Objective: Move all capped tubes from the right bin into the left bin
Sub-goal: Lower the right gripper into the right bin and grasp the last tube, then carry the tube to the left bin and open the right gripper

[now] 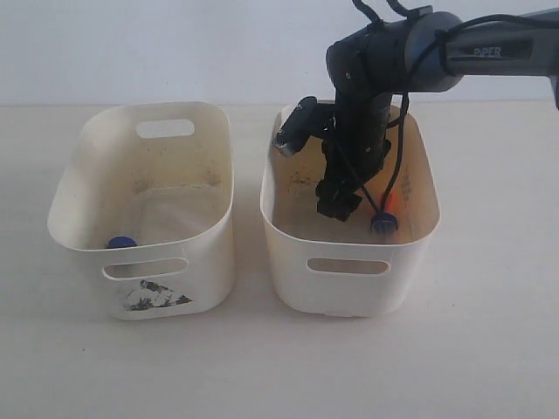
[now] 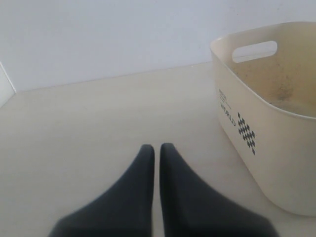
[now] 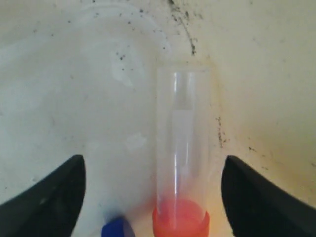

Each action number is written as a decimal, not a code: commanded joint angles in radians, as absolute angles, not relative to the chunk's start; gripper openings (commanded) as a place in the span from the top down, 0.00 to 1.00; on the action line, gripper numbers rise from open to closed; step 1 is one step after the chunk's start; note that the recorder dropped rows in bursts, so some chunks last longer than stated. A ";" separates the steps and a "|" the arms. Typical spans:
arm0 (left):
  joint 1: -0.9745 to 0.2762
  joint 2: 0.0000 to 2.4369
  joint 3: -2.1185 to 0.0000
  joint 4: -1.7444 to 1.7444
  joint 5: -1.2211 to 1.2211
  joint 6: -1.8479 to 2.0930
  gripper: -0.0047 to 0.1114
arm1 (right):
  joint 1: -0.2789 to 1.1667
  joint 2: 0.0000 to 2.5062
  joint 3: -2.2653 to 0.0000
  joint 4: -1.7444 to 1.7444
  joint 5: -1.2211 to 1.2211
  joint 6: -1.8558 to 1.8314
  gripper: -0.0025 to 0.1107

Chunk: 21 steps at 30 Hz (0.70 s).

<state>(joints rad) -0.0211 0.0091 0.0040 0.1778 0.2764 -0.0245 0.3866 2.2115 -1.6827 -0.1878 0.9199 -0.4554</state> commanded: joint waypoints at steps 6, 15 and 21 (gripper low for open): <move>-0.020 0.007 0.000 0.177 0.261 -0.036 0.92 | 0.378 2.253 -1.687 -0.195 0.916 -0.451 0.54; -0.020 0.007 0.000 0.177 0.261 -0.036 0.92 | 0.378 2.194 -1.687 -0.217 0.940 -0.380 0.97; -0.020 0.007 0.000 0.177 0.261 -0.036 0.92 | 0.378 1.993 -1.687 -0.190 0.945 -0.297 0.97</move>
<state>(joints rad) -0.0211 0.0091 0.0040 0.1778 0.2764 -0.0245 0.3850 2.0529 -1.6850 -0.2016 0.9405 -0.3291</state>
